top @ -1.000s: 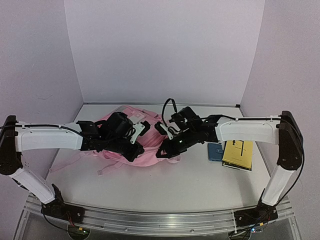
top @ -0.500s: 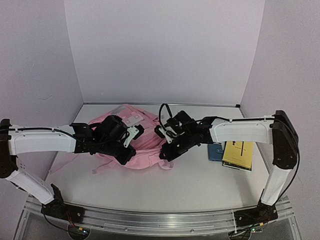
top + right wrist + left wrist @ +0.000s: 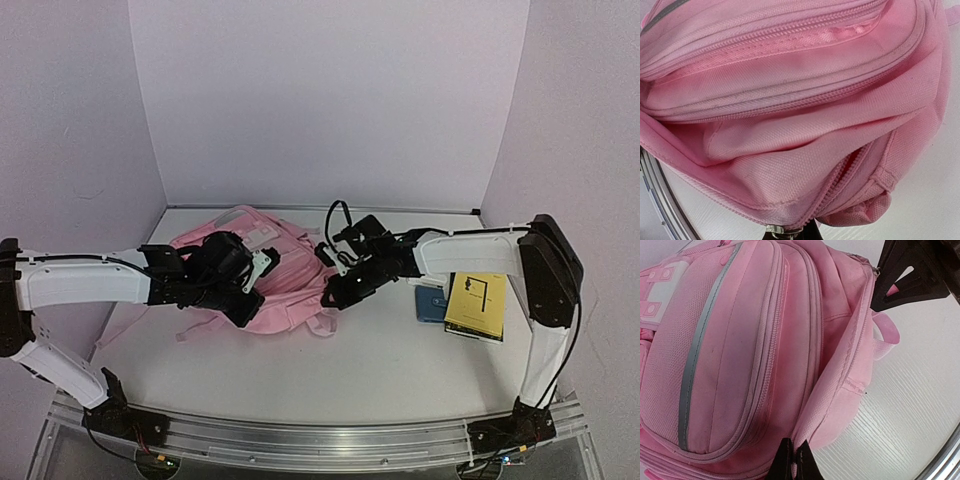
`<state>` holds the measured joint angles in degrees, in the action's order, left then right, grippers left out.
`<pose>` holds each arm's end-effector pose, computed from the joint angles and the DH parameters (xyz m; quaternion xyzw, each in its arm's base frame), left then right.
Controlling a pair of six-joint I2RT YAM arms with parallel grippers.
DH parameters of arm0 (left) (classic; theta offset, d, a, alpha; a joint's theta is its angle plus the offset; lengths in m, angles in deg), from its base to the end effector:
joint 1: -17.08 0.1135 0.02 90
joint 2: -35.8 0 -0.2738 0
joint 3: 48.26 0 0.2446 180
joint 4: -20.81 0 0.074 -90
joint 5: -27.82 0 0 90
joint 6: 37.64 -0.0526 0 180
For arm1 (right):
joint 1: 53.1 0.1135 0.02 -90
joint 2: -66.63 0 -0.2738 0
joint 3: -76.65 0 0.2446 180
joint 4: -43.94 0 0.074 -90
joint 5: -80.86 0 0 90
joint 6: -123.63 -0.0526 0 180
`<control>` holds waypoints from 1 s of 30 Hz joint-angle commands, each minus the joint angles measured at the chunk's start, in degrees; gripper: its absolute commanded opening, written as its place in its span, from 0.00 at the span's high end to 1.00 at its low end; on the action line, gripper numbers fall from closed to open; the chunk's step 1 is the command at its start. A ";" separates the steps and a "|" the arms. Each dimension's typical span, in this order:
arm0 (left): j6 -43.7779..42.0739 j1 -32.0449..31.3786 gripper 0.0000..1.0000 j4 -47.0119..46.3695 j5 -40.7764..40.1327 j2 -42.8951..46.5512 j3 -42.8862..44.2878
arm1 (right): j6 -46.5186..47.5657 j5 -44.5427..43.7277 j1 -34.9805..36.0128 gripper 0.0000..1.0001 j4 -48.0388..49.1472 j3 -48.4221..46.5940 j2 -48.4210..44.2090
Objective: Pack the student bag
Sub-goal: Zip the student bag at the center of the board.
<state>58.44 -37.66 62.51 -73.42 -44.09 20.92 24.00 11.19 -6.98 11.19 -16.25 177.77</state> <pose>0.1751 -0.2300 0.2381 0.3594 0.8715 -0.0823 0.3235 0.2840 0.3217 0.1965 -0.3464 0.8627 0.3007 0.2127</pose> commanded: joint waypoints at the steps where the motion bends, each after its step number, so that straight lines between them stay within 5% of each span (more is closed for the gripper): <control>1: 1.88 2.62 1.00 11.42 -7.83 4.72 0.79 | 1.22 -4.42 -6.28 1.00 -3.97 2.20 0.92; 5: 1.98 2.61 0.94 8.26 -1.98 3.53 1.92 | 0.62 0.61 -5.69 1.00 -2.21 4.33 -3.26; 11: 2.35 2.63 0.62 -5.57 14.68 -1.29 5.74 | -0.07 4.47 -4.40 1.00 -0.63 7.30 -6.66; 19: 1.32 2.63 0.37 -13.86 27.49 -13.82 14.93 | -1.40 6.80 -3.60 1.00 1.57 8.89 -7.38; 30: -0.76 -0.73 0.27 -12.05 29.12 -26.75 23.52 | -2.13 7.60 -3.41 1.00 1.92 10.33 -10.42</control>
<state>59.49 -37.08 50.08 -45.18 -68.07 40.07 22.36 17.24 -10.64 10.94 -6.02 172.07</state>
